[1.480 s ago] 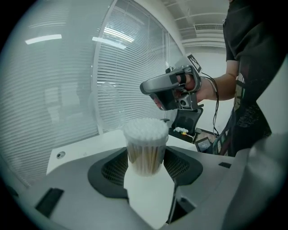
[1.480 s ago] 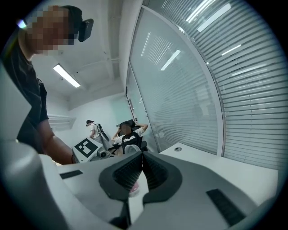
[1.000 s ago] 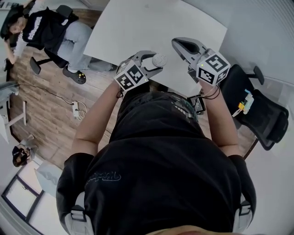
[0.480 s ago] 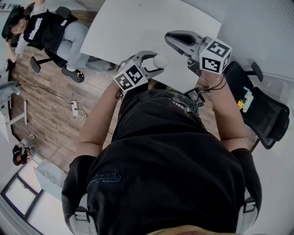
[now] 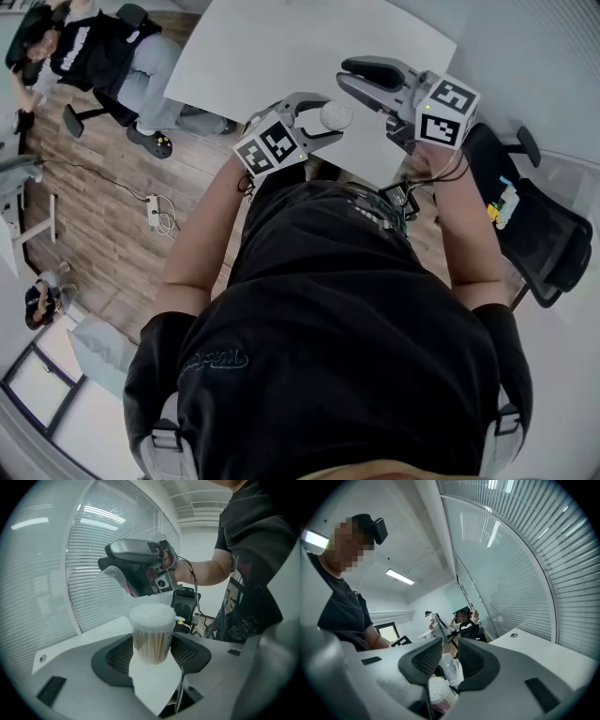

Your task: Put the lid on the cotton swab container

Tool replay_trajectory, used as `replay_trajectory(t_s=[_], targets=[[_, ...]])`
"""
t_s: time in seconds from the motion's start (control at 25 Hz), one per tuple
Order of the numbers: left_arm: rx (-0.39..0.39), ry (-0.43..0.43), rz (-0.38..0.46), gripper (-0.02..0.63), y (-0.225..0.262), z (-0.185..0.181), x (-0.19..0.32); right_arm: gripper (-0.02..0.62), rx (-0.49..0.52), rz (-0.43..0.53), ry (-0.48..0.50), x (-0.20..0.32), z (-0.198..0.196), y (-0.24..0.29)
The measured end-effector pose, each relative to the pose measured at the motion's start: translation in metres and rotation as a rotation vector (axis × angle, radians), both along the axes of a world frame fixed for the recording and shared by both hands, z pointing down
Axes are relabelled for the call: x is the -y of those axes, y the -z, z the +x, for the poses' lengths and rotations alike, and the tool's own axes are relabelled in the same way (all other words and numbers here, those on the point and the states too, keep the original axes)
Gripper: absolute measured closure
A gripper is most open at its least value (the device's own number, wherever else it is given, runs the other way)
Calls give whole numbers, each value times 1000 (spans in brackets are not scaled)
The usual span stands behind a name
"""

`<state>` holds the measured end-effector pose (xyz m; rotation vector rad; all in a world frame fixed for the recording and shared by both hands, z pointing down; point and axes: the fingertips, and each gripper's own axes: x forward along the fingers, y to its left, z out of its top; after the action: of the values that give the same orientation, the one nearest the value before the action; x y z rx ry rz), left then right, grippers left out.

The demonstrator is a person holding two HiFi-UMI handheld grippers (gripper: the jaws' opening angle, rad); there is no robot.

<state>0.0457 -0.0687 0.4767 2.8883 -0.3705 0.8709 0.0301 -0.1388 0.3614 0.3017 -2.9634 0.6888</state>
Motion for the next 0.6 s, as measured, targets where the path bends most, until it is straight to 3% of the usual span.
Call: replay_trajectory(t_s=[0.6], targets=[[14,23,-5,347,-3,4,5,494,9,-15,3,-12,2,-6]])
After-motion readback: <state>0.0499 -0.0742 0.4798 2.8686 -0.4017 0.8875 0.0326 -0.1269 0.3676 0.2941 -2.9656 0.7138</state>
